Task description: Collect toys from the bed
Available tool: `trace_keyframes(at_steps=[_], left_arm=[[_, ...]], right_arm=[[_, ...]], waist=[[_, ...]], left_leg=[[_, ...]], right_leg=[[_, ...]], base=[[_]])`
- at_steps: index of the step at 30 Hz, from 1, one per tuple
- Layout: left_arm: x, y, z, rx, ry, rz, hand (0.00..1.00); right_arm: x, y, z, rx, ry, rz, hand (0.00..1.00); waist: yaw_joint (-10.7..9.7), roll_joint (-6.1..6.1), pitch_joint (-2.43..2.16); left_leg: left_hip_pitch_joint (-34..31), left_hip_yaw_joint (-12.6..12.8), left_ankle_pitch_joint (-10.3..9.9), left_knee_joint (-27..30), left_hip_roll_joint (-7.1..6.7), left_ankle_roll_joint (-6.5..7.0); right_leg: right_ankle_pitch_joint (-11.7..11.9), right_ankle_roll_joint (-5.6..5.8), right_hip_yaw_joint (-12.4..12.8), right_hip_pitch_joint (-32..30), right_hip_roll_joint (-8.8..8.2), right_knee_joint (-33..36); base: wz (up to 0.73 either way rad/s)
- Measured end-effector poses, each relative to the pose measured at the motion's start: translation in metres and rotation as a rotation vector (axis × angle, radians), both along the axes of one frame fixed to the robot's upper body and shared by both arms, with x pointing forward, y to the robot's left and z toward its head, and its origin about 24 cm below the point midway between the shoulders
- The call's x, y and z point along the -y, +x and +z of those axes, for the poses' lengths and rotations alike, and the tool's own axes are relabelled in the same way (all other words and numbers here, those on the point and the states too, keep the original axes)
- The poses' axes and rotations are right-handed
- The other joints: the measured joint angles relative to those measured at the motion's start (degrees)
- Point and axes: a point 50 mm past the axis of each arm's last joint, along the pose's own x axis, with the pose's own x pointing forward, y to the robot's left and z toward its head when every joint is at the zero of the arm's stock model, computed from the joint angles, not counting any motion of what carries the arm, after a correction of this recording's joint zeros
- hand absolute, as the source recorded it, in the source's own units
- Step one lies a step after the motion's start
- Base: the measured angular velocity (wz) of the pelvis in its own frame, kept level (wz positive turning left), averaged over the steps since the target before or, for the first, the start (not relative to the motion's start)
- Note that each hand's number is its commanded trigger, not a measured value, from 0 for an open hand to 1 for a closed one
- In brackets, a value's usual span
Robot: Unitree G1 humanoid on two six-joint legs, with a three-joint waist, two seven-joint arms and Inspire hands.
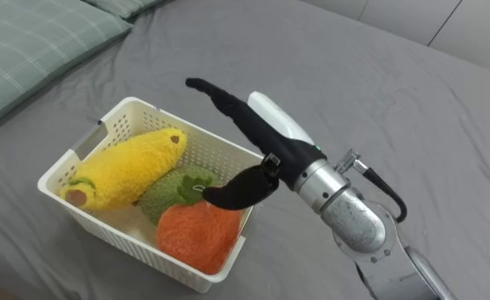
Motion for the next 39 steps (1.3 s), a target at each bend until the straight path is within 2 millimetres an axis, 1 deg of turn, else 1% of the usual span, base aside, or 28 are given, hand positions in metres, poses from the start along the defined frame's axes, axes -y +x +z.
trace_keyframes(at_steps=[4, 5, 7, 8, 10, 11, 13, 14, 15, 16, 17, 18, 19, 20, 24, 25, 26, 28, 30, 31, 33, 35, 36, 37, 39], left_arm=[[-0.001, -0.001, 0.000, 0.004, -0.001, 0.009, 0.00], [-0.001, -0.001, 0.000, 0.004, -0.002, 0.015, 0.00], [-0.001, -0.002, 0.000, 0.007, -0.004, 0.026, 0.00], [0.001, -0.003, -0.001, 0.008, -0.002, 0.034, 0.00], [0.003, -0.006, -0.002, 0.002, -0.003, 0.033, 0.00], [0.005, -0.006, -0.002, 0.003, -0.005, 0.033, 0.00], [0.007, -0.006, -0.003, 0.002, -0.009, 0.033, 0.00], [0.008, -0.006, -0.004, 0.004, -0.013, 0.035, 0.00], [0.009, -0.007, -0.004, 0.008, -0.013, 0.043, 0.00], [0.010, -0.007, -0.004, 0.011, -0.012, 0.048, 0.00], [0.011, -0.009, -0.004, 0.013, -0.011, 0.058, 0.00], [0.011, -0.010, -0.005, 0.016, -0.011, 0.058, 0.00], [0.011, -0.011, -0.005, 0.017, -0.008, 0.059, 0.00], [0.011, -0.012, -0.004, 0.022, 0.003, 0.062, 0.00], [0.011, -0.016, -0.005, 0.014, 0.006, 0.067, 0.00], [0.011, -0.016, -0.005, 0.014, 0.006, 0.068, 0.00], [0.011, -0.017, -0.005, 0.013, 0.008, 0.069, 0.00], [0.011, -0.019, -0.005, 0.013, 0.017, 0.077, 0.00], [0.011, -0.022, -0.006, 0.019, 0.016, 0.108, 0.00], [0.011, -0.024, -0.006, 0.020, 0.017, 0.118, 0.00], [0.011, -0.029, -0.007, 0.010, 0.016, 0.128, 0.00], [0.012, -0.032, -0.008, 0.003, 0.014, 0.132, 0.00], [0.012, -0.036, -0.008, -0.005, 0.012, 0.141, 0.00], [0.013, -0.038, -0.009, -0.009, 0.011, 0.145, 0.00], [0.014, -0.044, -0.010, -0.021, 0.008, 0.150, 0.00]], right_arm=[[0.007, 0.003, 0.004, 0.013, 0.023, -0.037, 0.00], [0.012, 0.005, 0.006, 0.017, 0.040, -0.054, 0.00], [0.020, 0.008, 0.008, 0.023, 0.078, -0.095, 0.00], [0.025, 0.009, 0.010, 0.030, 0.113, -0.123, 0.00], [0.030, 0.009, 0.010, 0.048, 0.137, -0.166, 0.00], [0.036, 0.009, 0.010, 0.054, 0.150, -0.199, 0.00], [0.044, 0.007, 0.008, 0.049, 0.183, -0.243, 0.00], [0.049, 0.007, 0.008, 0.052, 0.196, -0.273, 0.00], [0.055, 0.008, 0.009, 0.064, 0.206, -0.305, 0.00], [0.058, 0.008, 0.009, 0.071, 0.211, -0.322, 0.00], [0.065, 0.008, 0.010, 0.085, 0.228, -0.359, 0.00], [0.071, 0.007, 0.011, 0.093, 0.267, -0.394, 0.00], [0.074, 0.007, 0.011, 0.097, 0.281, -0.412, 0.00], [0.080, 0.007, 0.012, 0.103, 0.308, -0.443, 0.00], [0.096, 0.003, 0.012, 0.131, 0.352, -0.538, 0.00], [0.099, 0.003, 0.012, 0.134, 0.358, -0.553, 0.00], [0.106, 0.001, 0.011, 0.128, 0.384, -0.580, 0.00], [0.115, -0.001, 0.010, 0.132, 0.412, -0.628, 0.00], [0.127, -0.003, 0.011, 0.149, 0.461, -0.688, 0.00], [0.129, -0.003, 0.011, 0.153, 0.472, -0.702, 0.00], [0.143, -0.008, 0.006, 0.147, 0.506, -0.768, 0.00], [0.154, -0.012, 0.001, 0.137, 0.520, -0.825, 0.00], [0.159, -0.013, 0.000, 0.133, 0.530, -0.852, 0.00], [0.161, -0.013, -0.001, 0.134, 0.534, -0.863, 0.00], [0.170, -0.018, -0.004, 0.140, 0.539, -0.924, 0.00]], waist=[[0.00, 0.02, -0.01], [-0.08, 0.05, 0.00], [-0.60, 0.12, 0.05], [-1.31, 0.35, 0.14], [-2.00, 0.93, 0.24], [-2.71, 1.24, 0.15], [-3.47, 1.96, -0.12], [-4.46, 2.38, -0.36], [-4.93, 2.81, -0.52], [-4.98, 3.06, -0.55], [-5.48, 3.39, -0.71], [-6.19, 3.62, -0.78], [-6.39, 3.67, -0.79], [-6.65, 3.75, -0.74], [-8.61, 3.69, -0.65], [-8.73, 3.71, -0.60], [-9.34, 3.83, -0.46], [-9.80, 3.87, -0.44], [-10.78, 4.20, -0.22], [-11.15, 4.25, -0.19], [-11.67, 4.58, 0.00], [-11.93, 4.67, -0.06], [-12.41, 4.96, -0.19], [-12.67, 5.17, -0.18], [-13.92, 5.67, -0.35]], left_leg=[[0.04, 0.19, 0.00, 0.11, 0.03, 0.00], [0.05, 0.17, -0.01, 0.20, 0.03, 0.00], [0.06, 0.15, -0.02, 0.36, 0.02, 0.00], [0.02, 0.15, -0.02, 0.42, 0.01, 0.00], [0.02, 0.41, -0.04, 0.41, -0.01, 0.04], [-0.11, 0.49, -0.05, 0.38, -0.01, 0.06], [-0.11, 0.80, -0.12, 0.33, 0.04, 0.12], [-0.04, 1.02, -0.12, 0.30, 0.09, 0.13], [0.24, 1.59, -0.12, 0.35, 0.17, 0.12], [0.51, 1.92, -0.12, 0.29, 0.21, 0.12], [0.95, 2.31, -0.12, 0.03, 0.25, 0.12], [1.20, 2.44, -0.11, -0.13, 0.25, 0.12], [1.33, 2.58, -0.11, -0.20, 0.26, 0.12], [1.82, 3.26, -0.10, -0.65, 0.34, 0.10], [2.19, 4.36, -0.16, -0.93, 0.41, 0.15], [2.18, 4.44, -0.18, -0.93, 0.41, 0.18], [2.11, 4.61, -0.25, -0.91, 0.42, 0.24], [2.16, 4.96, -0.41, -0.84, 0.45, 0.33], [2.17, 5.15, -0.48, -0.82, 0.39, 0.43], [2.24, 5.35, -0.50, -0.83, 0.39, 0.46], [2.78, 5.79, -0.60, -0.96, 0.40, 0.54], [2.95, 6.42, -0.77, -1.01, 0.49, 0.58], [2.87, 6.99, -0.84, -1.06, 0.55, 0.58], [2.86, 7.14, -0.85, -1.07, 0.55, 0.58], [2.88, 7.32, -0.87, -1.25, 0.56, 0.59]], right_leg=[[0.00, 0.00, 0.02, 0.04, -0.01, 0.01], [0.00, 0.00, 0.02, 0.14, -0.01, 0.01], [0.01, 0.01, 0.05, 0.26, -0.03, 0.03], [0.04, 0.06, 0.05, 0.27, -0.07, 0.05], [0.09, 0.11, 0.32, 0.17, -0.07, 0.06], [0.10, 0.12, 0.30, 0.09, -0.10, 0.06], [0.10, 0.12, 0.37, 0.06, -0.08, 0.08], [0.10, 0.12, 0.64, 0.01, -0.08, 0.10], [0.10, 0.12, 1.21, 0.00, 0.01, 0.10], [0.10, 0.11, 1.59, 0.03, 0.06, 0.10], [0.10, 0.11, 1.98, 0.16, 0.10, 0.13], [0.10, 0.11, 2.19, 0.26, 0.13, 0.17], [0.10, 0.11, 2.38, 0.26, 0.16, 0.17], [0.11, 0.10, 3.19, 0.26, 0.33, 0.17], [0.13, 0.12, 4.15, 0.01, 0.41, 0.26], [0.15, 0.15, 4.19, -0.03, 0.41, 0.27], [0.18, 0.20, 4.24, -0.14, 0.39, 0.24], [0.23, 0.28, 4.22, -0.15, 0.38, 0.20], [0.33, 0.44, 4.87, -0.18, 0.38, 0.15], [0.34, 0.46, 4.92, -0.19, 0.37, 0.15], [0.36, 0.50, 5.54, -0.19, 0.41, 0.14], [0.38, 0.54, 6.09, -0.32, 0.48, 0.19], [0.41, 0.58, 6.53, -0.76, 0.54, 0.31], [0.44, 0.60, 6.52, -0.86, 0.56, 0.31], [0.45, 0.62, 6.57, -0.97, 0.58, 0.31]], base=[[0.00], [0.00], [0.03], [0.00], [-0.06], [-0.05], [-0.05], [-0.11], [-0.15], [-0.24], [-0.19], [-0.15], [-0.19], [-0.25], [-0.14], [-0.09], [-0.04], [-0.06], [-0.06], [-0.08], [-0.13], [-0.19], [-0.22], [-0.18], [-0.06]])
